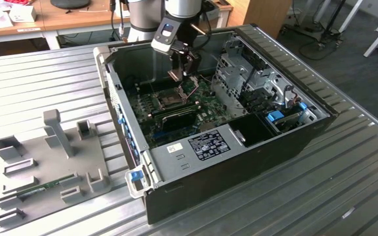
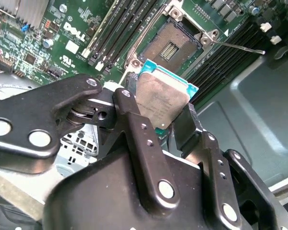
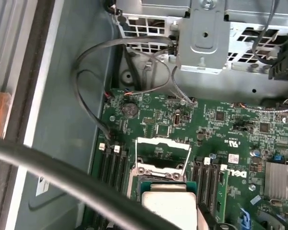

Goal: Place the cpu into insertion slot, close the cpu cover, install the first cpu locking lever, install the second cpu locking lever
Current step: 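Place the cpu into insertion slot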

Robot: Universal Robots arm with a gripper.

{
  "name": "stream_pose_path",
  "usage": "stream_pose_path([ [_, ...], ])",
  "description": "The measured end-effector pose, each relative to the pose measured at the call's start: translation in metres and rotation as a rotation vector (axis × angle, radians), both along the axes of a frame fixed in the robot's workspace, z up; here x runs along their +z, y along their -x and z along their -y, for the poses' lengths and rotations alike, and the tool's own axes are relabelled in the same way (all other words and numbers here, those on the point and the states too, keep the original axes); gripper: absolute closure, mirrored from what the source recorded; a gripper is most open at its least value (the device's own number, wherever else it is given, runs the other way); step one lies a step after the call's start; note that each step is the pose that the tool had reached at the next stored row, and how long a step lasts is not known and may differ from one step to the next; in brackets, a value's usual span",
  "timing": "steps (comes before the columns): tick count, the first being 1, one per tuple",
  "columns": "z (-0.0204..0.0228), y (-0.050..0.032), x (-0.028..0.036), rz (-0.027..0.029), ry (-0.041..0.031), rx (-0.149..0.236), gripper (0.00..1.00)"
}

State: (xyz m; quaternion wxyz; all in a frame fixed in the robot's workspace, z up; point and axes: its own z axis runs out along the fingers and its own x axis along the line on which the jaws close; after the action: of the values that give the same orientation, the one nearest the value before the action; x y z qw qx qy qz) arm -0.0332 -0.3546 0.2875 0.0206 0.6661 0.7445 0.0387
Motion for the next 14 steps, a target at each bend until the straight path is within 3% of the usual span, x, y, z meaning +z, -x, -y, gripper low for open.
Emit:
stream_pose_path([
  [5,0.0001,0.0008,-0.0007,-0.0001,0.0000,-0.054,0.46],
  [14,0.0000,0.0032,-0.0015,0.0000,-0.0037,-0.085,0.46],
])
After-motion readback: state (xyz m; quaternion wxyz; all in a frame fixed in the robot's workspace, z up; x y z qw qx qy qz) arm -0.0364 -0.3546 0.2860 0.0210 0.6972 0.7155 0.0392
